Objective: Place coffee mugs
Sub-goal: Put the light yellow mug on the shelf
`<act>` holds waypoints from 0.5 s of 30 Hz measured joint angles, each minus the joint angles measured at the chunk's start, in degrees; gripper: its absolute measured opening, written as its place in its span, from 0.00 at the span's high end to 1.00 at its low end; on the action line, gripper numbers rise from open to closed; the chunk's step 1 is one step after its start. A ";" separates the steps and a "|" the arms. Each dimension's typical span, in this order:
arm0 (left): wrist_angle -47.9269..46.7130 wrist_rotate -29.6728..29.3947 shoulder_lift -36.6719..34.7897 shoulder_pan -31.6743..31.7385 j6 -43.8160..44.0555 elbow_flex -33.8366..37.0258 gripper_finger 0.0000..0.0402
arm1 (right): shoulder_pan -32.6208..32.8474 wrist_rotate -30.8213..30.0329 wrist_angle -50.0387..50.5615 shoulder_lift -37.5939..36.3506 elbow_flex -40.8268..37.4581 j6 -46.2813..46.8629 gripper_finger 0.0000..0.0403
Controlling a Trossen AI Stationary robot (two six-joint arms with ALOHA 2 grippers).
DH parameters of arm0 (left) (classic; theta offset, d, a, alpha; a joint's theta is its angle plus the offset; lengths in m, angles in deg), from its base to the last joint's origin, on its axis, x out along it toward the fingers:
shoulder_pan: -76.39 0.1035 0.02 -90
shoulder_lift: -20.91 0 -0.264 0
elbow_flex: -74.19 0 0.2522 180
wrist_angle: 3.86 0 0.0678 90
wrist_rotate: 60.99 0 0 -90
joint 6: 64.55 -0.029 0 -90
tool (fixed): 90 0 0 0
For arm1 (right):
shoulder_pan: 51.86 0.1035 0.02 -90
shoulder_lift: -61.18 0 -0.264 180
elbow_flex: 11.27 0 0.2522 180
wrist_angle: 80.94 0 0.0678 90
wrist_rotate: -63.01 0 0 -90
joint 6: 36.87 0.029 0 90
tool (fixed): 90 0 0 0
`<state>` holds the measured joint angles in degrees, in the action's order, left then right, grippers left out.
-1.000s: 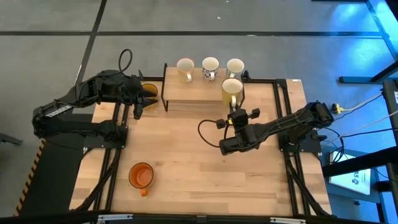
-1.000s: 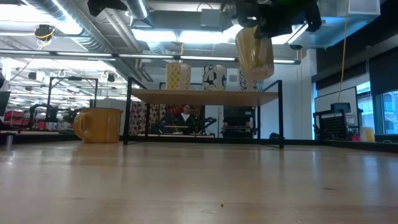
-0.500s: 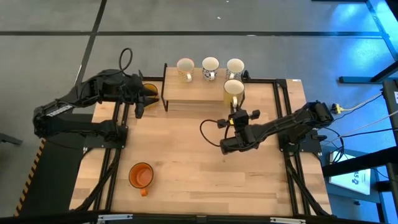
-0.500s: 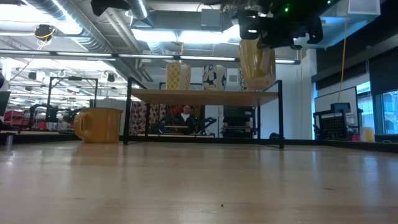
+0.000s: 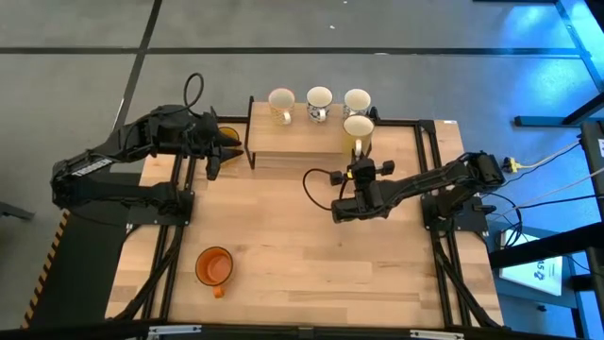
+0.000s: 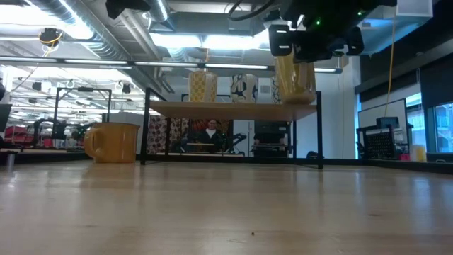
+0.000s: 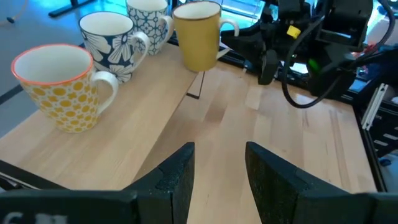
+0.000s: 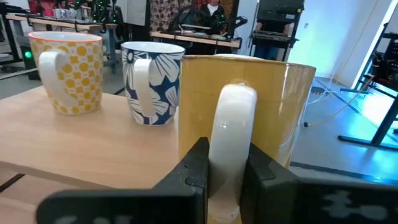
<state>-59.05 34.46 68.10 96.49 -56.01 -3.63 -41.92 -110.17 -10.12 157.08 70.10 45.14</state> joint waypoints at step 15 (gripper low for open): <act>-0.02 -0.02 0.05 0.00 -0.13 0.00 0.66 | -2.23 2.70 -1.51 0.48 0.15 -1.46 0.93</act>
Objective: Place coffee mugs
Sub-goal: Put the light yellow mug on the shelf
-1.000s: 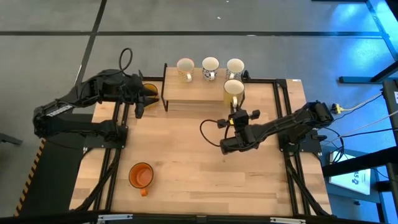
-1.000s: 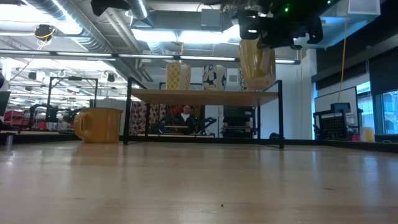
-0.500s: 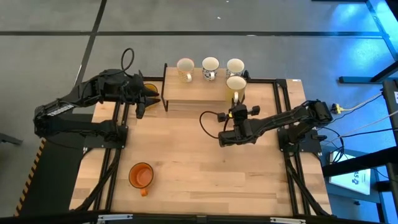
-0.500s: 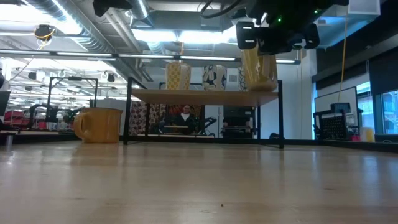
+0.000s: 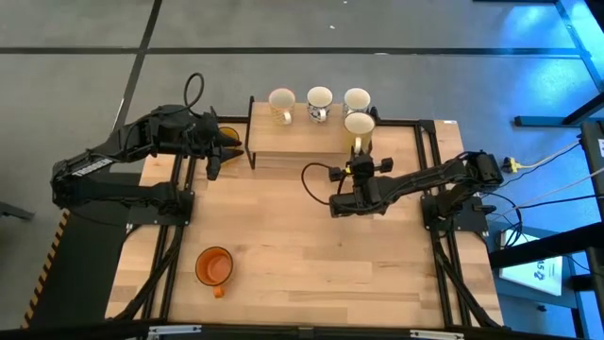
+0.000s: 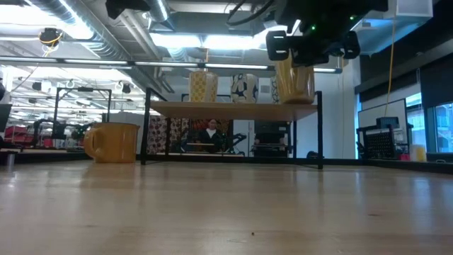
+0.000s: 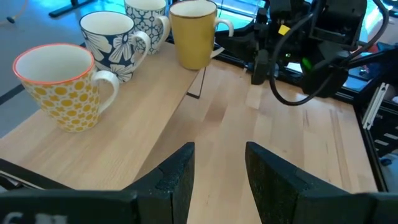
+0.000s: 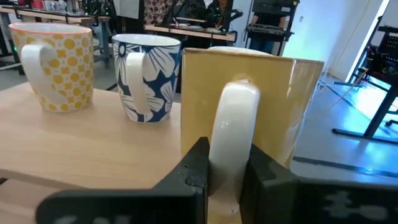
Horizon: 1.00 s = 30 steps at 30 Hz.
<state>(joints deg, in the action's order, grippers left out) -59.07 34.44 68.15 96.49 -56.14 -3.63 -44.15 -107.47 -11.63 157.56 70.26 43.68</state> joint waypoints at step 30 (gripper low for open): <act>-0.02 0.00 0.00 0.02 -0.02 0.00 0.66 | -2.56 10.56 -1.64 0.12 -0.18 -3.01 0.80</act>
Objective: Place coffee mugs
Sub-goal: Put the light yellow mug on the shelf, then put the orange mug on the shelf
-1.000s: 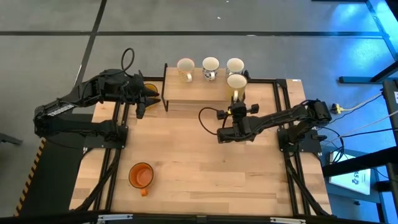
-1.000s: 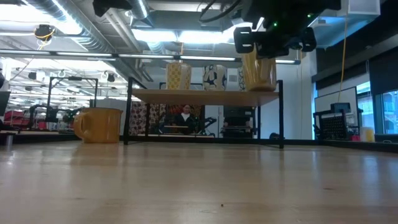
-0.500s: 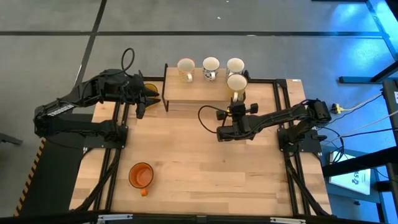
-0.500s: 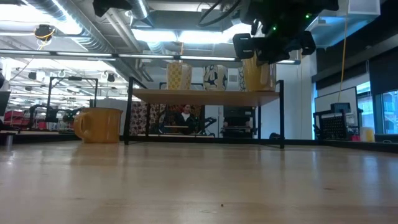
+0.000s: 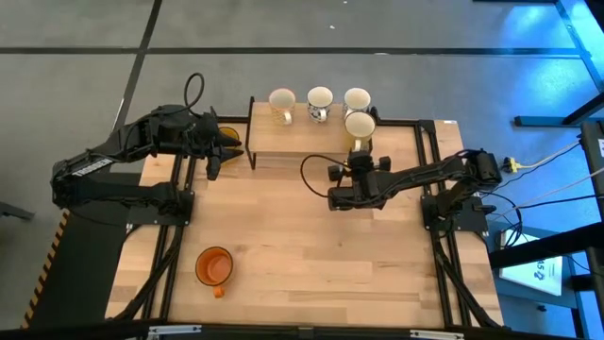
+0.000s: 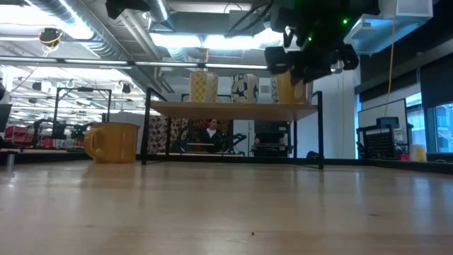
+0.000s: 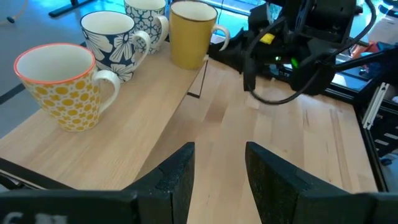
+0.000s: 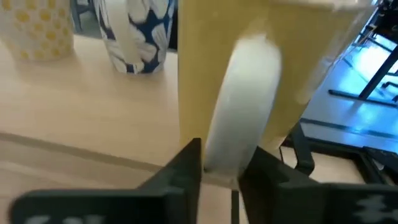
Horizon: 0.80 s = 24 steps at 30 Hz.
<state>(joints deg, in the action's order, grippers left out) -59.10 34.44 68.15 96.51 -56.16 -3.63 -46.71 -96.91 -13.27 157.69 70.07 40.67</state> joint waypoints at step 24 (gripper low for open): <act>-0.02 -0.15 0.00 0.00 -0.02 0.00 0.66 | 1.01 23.27 8.77 -8.29 3.86 0.09 0.40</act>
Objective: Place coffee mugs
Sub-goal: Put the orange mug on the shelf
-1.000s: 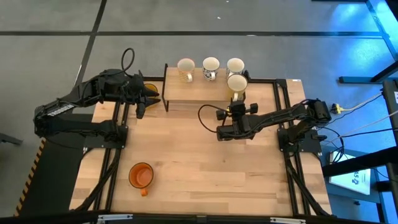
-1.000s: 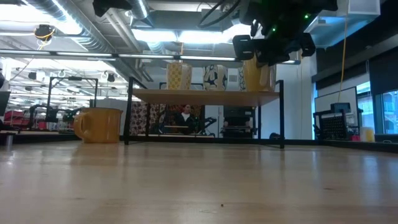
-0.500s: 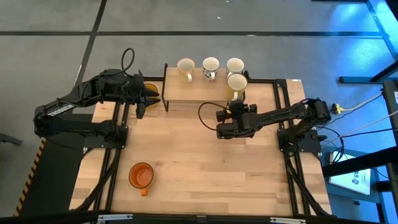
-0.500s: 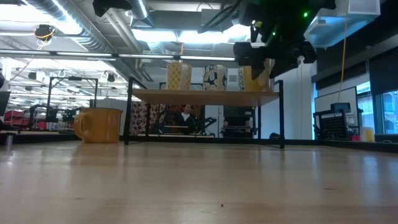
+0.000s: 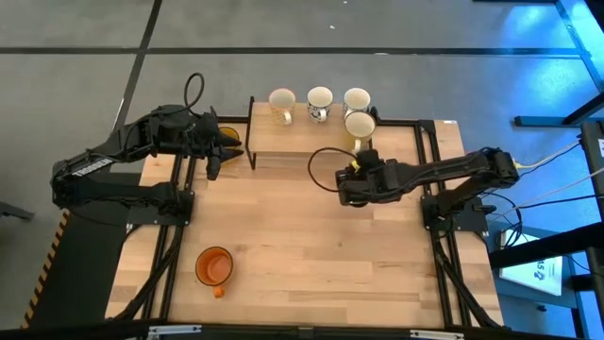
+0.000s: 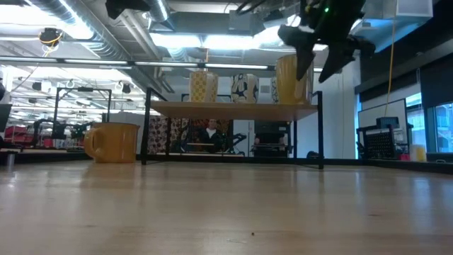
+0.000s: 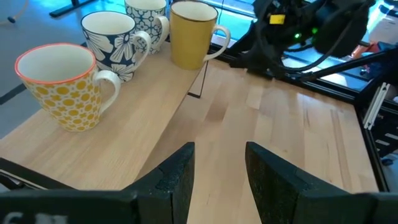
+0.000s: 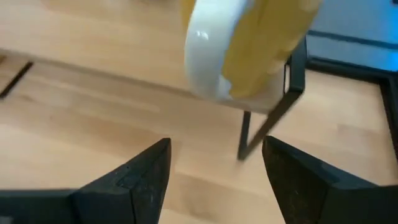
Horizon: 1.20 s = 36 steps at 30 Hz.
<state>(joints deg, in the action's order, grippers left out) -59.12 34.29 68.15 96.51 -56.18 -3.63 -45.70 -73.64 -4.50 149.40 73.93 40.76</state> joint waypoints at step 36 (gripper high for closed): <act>-24.33 -1.68 4.48 -42.61 19.59 8.34 0.66 | 25.11 -3.82 -3.82 -1.70 4.89 -6.04 0.40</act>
<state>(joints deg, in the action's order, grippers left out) -83.45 32.61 72.63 53.90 -36.60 4.71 -20.59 -77.47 -8.33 147.70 78.82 34.72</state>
